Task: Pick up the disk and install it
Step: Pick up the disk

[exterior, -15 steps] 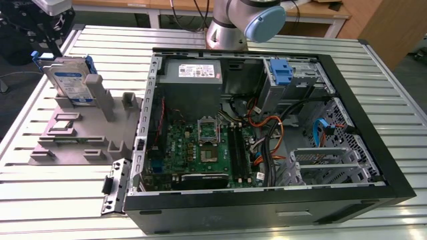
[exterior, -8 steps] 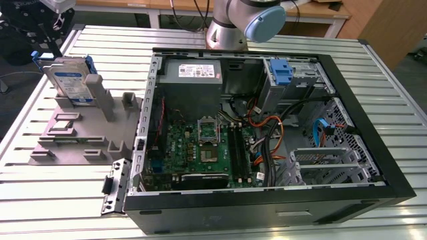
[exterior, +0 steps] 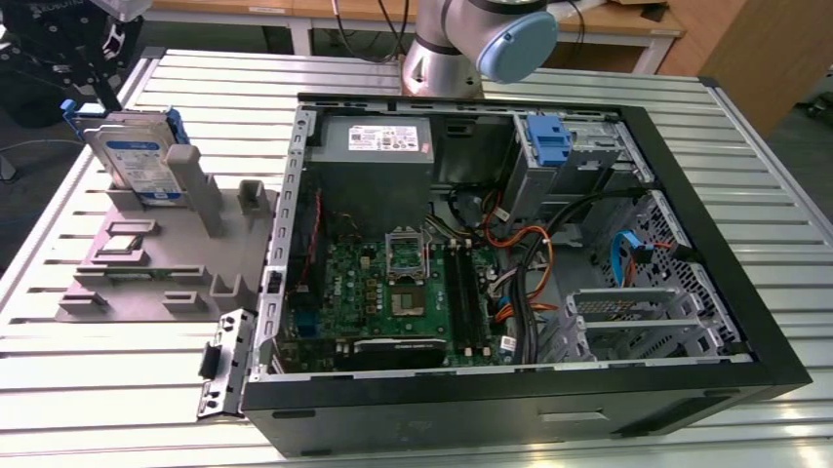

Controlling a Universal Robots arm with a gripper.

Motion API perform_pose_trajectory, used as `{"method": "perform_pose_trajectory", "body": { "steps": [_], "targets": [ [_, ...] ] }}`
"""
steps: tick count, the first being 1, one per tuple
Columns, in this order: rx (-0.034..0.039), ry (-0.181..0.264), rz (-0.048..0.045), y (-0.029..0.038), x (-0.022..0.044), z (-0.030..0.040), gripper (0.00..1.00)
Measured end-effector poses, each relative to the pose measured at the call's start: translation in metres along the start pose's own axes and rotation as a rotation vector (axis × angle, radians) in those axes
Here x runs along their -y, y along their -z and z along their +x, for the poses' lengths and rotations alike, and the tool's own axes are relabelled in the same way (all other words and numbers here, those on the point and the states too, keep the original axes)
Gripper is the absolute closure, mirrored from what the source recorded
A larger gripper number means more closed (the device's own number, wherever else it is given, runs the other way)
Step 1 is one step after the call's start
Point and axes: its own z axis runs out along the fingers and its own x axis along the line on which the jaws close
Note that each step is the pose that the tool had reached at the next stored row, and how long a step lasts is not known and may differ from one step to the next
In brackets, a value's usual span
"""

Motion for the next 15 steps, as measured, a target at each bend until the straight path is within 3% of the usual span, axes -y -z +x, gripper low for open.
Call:
{"method": "perform_pose_trajectory", "body": {
  "steps": [15],
  "targets": [
    [-0.0122, 0.272, 0.0006, -0.0015, 0.0001, 0.0000, 0.89]
  ]
}}
